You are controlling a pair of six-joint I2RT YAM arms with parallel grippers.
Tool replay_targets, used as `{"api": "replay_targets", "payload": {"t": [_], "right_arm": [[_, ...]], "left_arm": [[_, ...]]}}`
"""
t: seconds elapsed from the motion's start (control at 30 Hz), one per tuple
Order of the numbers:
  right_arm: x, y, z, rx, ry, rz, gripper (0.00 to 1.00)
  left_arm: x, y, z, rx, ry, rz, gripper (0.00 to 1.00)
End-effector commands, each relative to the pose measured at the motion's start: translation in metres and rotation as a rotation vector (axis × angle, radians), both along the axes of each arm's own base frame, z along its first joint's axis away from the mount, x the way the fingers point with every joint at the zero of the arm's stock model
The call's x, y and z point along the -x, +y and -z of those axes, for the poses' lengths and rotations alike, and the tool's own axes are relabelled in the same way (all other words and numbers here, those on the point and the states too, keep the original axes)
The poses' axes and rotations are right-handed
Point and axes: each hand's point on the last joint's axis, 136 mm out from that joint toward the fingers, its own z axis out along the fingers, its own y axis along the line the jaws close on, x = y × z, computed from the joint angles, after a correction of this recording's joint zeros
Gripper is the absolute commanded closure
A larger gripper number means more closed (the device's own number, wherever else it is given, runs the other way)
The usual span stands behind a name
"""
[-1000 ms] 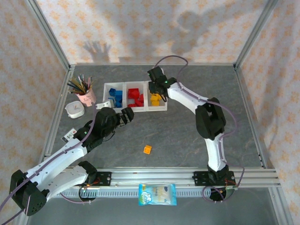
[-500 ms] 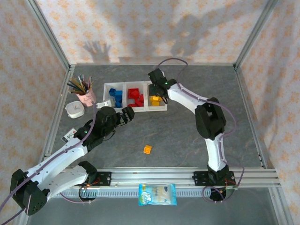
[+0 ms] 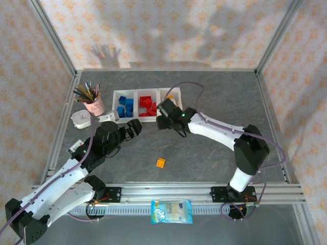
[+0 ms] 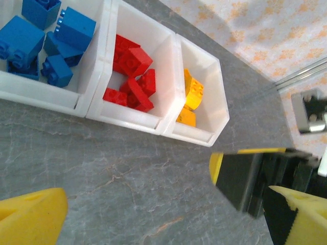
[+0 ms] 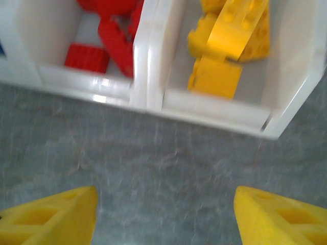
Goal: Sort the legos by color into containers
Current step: Pick up the lego from the bottom-center of the table.
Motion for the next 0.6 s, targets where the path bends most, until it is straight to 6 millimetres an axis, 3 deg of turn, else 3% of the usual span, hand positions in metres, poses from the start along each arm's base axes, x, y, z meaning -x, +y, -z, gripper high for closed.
{"api": "replay_targets", "payload": {"t": [0.0,0.33,0.57], "right_arm": [[0.032,-0.003,0.006,0.011,0.026,0.033,0.28],[0.119,0.021,0.059,-0.002,0.139,0.028,0.18],[0.141,0.023,0.088,0.031,0.186,0.049,0.12]], "left_arm": [[0.011,0.008,0.016,-0.019,0.052,-0.004,0.01],[0.029,0.022,0.031,-0.002,0.076,-0.039,0.01],[0.033,0.028,0.036,0.001,0.077,-0.060,0.01]]}}
